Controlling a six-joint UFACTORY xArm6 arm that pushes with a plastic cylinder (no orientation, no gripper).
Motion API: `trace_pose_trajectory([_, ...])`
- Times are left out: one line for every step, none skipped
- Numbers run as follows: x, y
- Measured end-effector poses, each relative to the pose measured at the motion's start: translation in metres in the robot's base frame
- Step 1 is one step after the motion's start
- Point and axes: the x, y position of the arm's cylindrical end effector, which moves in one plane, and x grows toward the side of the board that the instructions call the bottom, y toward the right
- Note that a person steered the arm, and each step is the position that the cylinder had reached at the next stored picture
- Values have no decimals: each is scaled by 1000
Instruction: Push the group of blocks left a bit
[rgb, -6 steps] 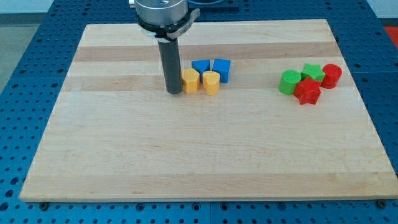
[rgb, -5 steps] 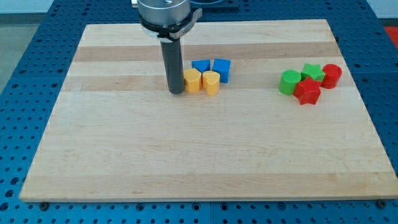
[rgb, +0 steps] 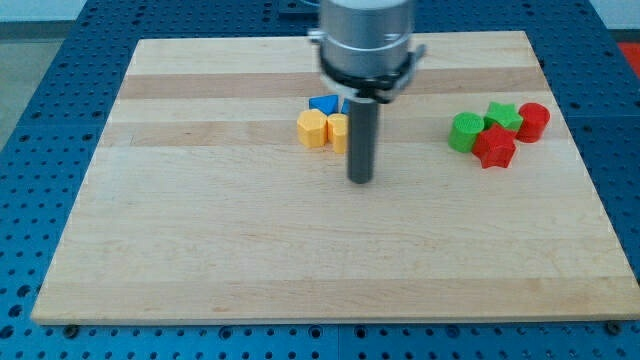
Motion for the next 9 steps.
trace_pose_trajectory([12,50])
trace_pose_trajectory([16,97])
trace_pose_trajectory([15,142])
trace_pose_trajectory([12,183])
trace_pose_trajectory([-7,215])
trace_pose_trajectory([-33,239])
trace_pose_trajectory([-59,257])
trace_pose_trajectory([-79,261])
trace_pose_trajectory([-83,258])
